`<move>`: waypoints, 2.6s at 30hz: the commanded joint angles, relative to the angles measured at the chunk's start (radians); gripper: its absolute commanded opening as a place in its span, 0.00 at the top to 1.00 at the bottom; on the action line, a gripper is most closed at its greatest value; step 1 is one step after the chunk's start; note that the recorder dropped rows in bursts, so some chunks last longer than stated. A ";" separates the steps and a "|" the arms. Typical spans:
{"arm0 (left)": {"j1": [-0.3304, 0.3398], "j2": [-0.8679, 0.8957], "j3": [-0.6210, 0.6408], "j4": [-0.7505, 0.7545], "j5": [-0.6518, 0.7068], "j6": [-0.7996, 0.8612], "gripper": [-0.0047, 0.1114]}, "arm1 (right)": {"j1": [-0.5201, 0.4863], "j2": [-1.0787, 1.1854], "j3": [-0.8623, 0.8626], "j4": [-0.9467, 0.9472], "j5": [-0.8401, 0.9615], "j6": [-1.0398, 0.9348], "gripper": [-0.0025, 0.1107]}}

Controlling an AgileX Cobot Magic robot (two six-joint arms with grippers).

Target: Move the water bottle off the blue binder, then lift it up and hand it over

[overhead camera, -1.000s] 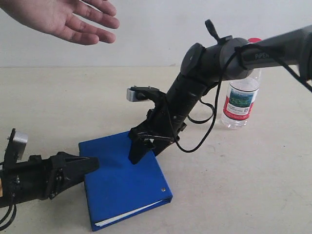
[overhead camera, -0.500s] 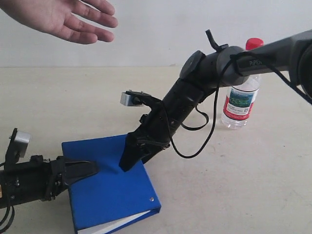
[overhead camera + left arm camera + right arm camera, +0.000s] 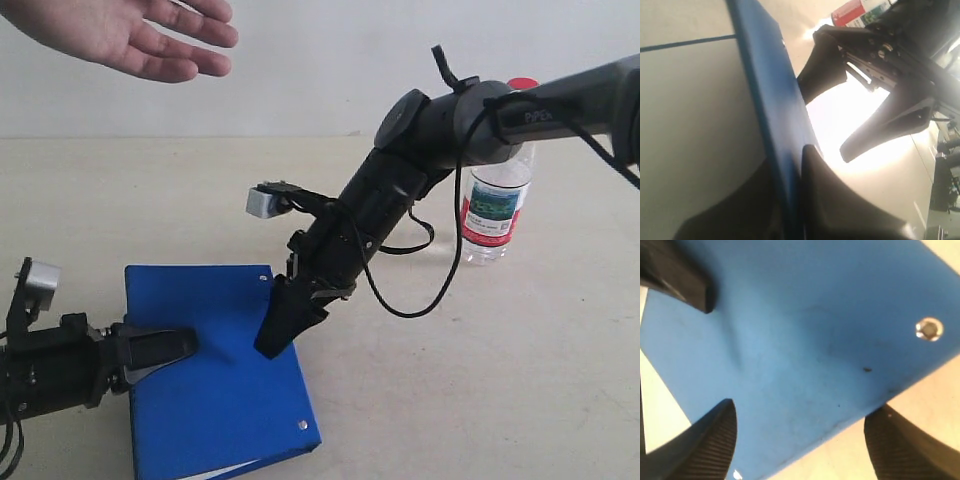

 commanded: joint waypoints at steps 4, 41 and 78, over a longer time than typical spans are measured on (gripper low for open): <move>0.007 -0.017 0.005 0.160 0.028 0.095 0.92 | 0.008 -0.021 0.003 0.008 0.041 -0.051 0.42; 0.053 -0.034 0.024 0.231 0.028 0.194 0.92 | -0.118 0.120 0.003 0.235 0.041 -0.191 0.74; 0.053 -0.034 0.024 -0.023 0.054 0.142 0.39 | -0.081 0.092 0.003 0.256 0.041 -0.152 0.92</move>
